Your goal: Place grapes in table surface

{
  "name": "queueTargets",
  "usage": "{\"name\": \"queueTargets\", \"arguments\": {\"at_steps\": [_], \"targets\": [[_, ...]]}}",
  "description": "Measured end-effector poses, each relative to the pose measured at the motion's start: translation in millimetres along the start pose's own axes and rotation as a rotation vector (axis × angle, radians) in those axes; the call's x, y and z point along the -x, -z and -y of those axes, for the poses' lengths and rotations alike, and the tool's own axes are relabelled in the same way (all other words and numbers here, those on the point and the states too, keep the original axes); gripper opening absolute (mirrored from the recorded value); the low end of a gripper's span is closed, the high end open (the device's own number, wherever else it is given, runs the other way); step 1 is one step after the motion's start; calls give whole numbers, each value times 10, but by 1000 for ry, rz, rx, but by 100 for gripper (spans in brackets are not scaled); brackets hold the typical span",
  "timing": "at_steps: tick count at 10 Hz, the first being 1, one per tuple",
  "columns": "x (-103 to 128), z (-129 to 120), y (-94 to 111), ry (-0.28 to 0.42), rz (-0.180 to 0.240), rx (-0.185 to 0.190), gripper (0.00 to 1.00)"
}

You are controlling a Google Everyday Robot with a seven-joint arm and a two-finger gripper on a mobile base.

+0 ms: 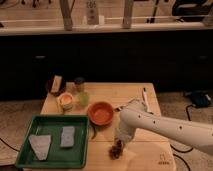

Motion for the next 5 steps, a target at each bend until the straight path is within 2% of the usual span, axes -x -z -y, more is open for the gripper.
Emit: {"name": "queueTargets", "arguments": {"at_steps": [5], "targets": [[0,22,37,15,15,1,80]]}}
